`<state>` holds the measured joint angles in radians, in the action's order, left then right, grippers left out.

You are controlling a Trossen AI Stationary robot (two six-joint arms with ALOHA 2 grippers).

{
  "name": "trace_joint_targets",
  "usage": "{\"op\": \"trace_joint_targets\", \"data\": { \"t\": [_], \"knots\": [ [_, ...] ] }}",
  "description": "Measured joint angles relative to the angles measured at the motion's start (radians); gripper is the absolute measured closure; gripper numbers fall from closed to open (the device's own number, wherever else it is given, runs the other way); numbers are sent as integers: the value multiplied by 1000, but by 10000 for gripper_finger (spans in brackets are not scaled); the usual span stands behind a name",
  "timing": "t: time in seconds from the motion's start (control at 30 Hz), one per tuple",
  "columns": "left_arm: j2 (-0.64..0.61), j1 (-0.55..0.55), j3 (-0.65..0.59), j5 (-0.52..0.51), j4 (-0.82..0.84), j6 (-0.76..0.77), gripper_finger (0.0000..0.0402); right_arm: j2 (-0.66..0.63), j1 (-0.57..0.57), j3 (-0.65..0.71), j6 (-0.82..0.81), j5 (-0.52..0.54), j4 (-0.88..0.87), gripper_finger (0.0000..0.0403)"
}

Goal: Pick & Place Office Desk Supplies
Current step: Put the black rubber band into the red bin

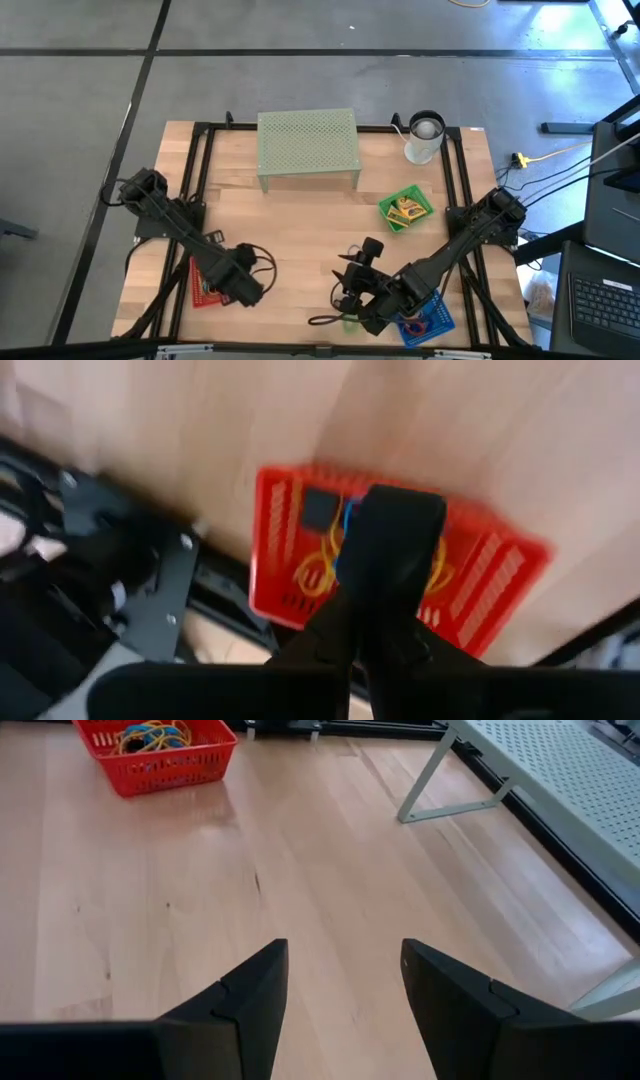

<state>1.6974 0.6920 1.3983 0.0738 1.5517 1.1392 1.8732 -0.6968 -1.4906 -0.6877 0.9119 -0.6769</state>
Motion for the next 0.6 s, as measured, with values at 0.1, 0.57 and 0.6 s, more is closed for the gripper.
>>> {"op": "trace_joint_targets", "data": {
  "t": [0.1,0.57,0.6],
  "knots": [
    [0,27,-82,71,-38,18,393,0,2,0,26,-5,0,206],
    [1,79,-318,131,-258,82,384,0,46,0,45,-16,4,206],
    [1,80,-320,131,-255,93,378,0,46,0,45,-16,3,206]
  ]
}}
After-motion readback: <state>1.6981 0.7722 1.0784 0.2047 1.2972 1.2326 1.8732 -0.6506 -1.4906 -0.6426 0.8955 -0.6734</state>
